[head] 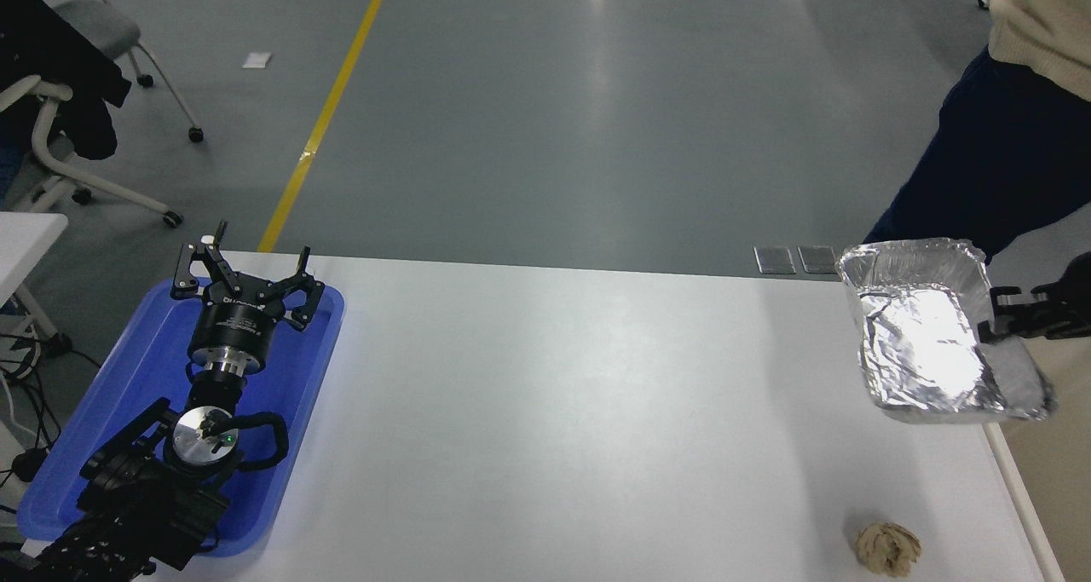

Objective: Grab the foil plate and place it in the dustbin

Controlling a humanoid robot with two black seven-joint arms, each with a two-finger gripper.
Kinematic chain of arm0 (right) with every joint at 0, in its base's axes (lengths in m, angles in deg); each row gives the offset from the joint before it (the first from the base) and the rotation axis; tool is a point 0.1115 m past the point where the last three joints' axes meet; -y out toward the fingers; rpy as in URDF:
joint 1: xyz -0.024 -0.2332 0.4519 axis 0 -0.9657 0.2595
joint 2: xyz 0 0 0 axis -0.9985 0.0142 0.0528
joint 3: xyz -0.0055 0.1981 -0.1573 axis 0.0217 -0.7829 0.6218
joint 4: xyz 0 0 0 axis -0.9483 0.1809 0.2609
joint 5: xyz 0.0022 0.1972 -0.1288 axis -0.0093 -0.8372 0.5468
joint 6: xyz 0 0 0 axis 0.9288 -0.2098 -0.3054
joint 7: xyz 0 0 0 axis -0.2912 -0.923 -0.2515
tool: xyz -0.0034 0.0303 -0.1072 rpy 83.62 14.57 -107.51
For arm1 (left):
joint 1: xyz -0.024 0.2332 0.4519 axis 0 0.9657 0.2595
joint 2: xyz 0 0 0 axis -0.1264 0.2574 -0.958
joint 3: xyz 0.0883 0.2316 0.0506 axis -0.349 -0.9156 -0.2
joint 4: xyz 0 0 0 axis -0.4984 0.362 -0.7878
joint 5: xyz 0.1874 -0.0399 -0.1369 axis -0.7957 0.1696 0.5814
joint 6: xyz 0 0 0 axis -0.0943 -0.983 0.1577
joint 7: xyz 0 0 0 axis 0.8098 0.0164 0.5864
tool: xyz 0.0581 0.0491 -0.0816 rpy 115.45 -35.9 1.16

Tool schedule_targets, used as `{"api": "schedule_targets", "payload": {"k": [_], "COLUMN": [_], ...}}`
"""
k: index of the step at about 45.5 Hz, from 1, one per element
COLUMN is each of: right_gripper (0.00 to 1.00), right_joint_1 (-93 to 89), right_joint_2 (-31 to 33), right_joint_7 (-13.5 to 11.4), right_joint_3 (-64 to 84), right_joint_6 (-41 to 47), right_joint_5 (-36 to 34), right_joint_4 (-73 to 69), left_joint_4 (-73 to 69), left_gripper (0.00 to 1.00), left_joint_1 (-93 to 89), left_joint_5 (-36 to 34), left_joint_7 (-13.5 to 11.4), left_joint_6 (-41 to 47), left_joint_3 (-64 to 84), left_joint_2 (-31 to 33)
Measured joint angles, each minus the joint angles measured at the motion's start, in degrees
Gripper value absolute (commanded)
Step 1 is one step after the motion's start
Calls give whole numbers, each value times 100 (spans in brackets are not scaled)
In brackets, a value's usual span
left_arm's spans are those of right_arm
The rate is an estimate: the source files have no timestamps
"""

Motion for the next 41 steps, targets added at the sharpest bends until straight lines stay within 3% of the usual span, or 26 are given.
{"api": "schedule_targets", "payload": {"k": [15,41], "right_gripper": [0,0], "right_joint_1": [1079,1488], "right_joint_2": [5,68], "right_joint_7": [5,-24], "right_joint_3": [435,571], "right_joint_6": [654,824], "right_joint_5": [40,212], "right_joint_4": [-169,-69], "left_joint_4": [2,-3], "left_gripper": [100,100], "left_joint_1": [1,0], "left_joint_5": [0,0], "left_joint_7": [3,2], "left_joint_6": [-2,-2], "left_joint_3": [0,0], "left_joint_2": [1,0]}}
